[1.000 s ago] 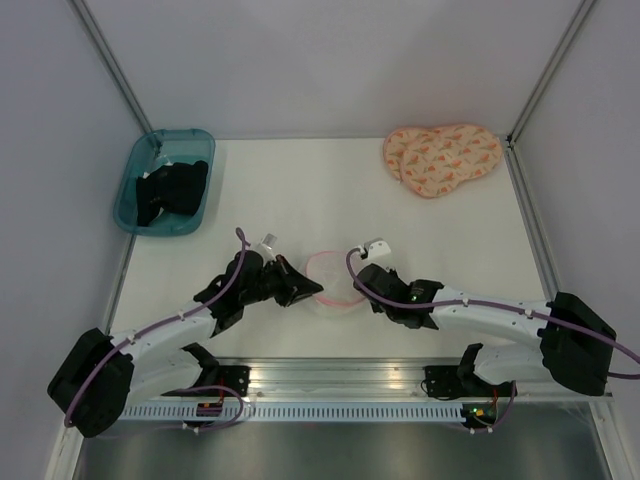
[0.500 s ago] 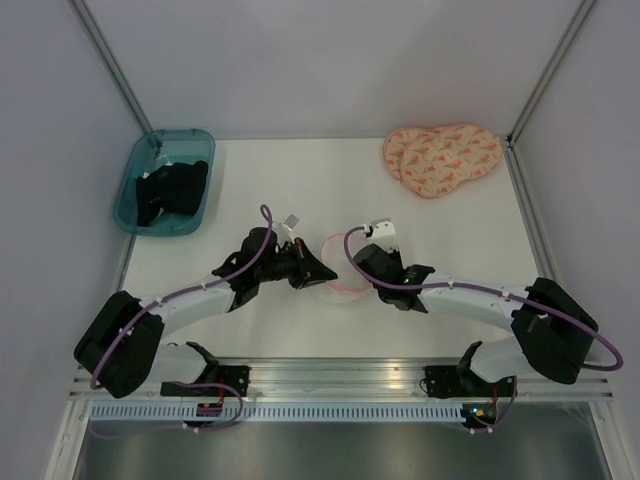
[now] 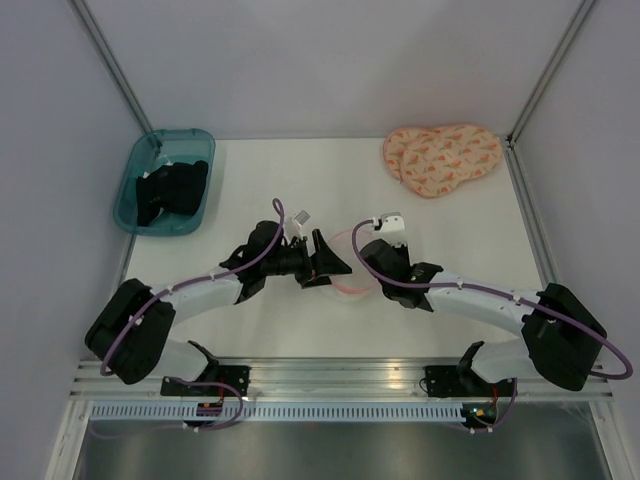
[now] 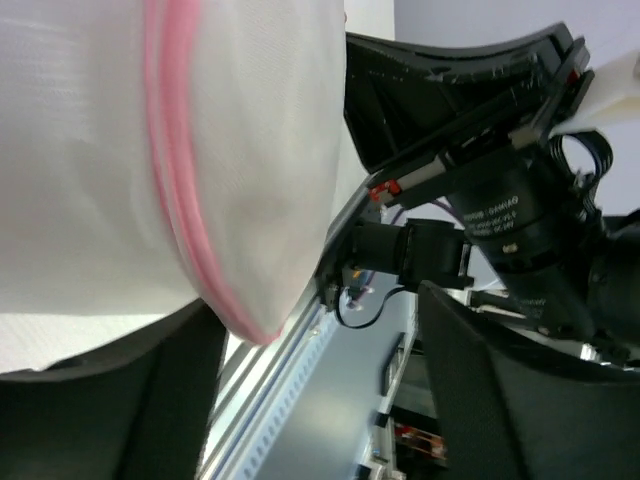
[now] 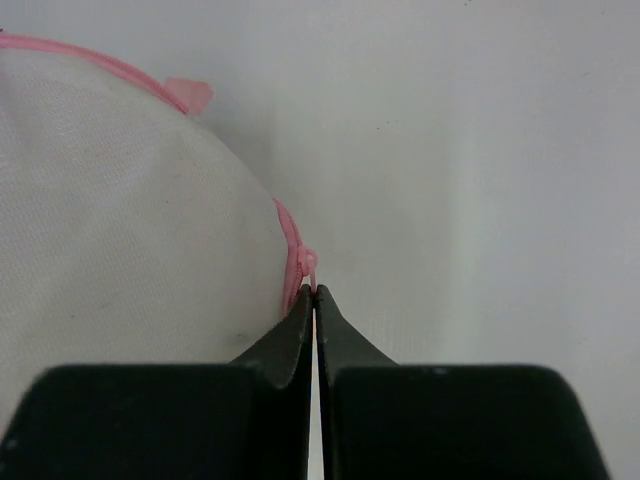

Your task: Unzip the laundry bag and remove the bra

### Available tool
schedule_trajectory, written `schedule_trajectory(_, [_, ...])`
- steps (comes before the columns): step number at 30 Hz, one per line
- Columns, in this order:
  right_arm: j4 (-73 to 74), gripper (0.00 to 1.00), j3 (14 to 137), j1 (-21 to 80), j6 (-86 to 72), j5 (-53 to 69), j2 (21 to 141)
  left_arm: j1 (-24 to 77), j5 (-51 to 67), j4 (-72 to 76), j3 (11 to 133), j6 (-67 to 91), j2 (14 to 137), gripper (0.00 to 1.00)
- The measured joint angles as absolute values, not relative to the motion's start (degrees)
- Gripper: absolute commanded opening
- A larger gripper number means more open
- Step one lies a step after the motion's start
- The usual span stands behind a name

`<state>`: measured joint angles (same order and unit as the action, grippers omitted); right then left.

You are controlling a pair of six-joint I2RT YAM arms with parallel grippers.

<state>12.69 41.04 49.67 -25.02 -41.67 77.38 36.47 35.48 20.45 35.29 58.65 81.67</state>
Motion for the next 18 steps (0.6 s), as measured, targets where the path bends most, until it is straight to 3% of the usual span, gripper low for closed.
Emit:
schedule_trajectory(2, [13.2,0.04,41.0,49.6,-25.7,-42.7,77.1,36.4,34.2,19.6,34.5,58.5,78.8,1.00])
schedule_trajectory(3, [13.6,0.35,41.0,49.6,-26.2,-43.3,77.0,36.4,33.4,19.1,34.1,58.5,77.2,1.00])
schedule_trajectory(5, [15.2,0.57,41.3,49.6,-28.0,-44.4,77.0,36.4,31.7,17.9,33.7,58.4,73.6,1.00])
schedule_trajectory(6, [16.6,0.77,41.7,49.6,-28.9,-45.1,77.2,36.4,30.9,17.3,33.5,58.3,71.8,0.99])
schedule_trajectory(8, [18.9,0.94,42.8,49.6,-30.6,-46.4,77.6,36.4,28.5,15.4,32.6,58.1,68.0,1.00])
schedule_trajectory(15, [23.9,0.98,43.9,49.6,-33.1,-48.1,72.3,36.4,15.4,4.2,29.3,55.9,53.1,0.98])
schedule_trajectory(18, [23.6,0.98,43.9,49.6,-32.0,-45.6,66.4,36.4,11.9,2.4,28.9,53.9,53.2,0.85])
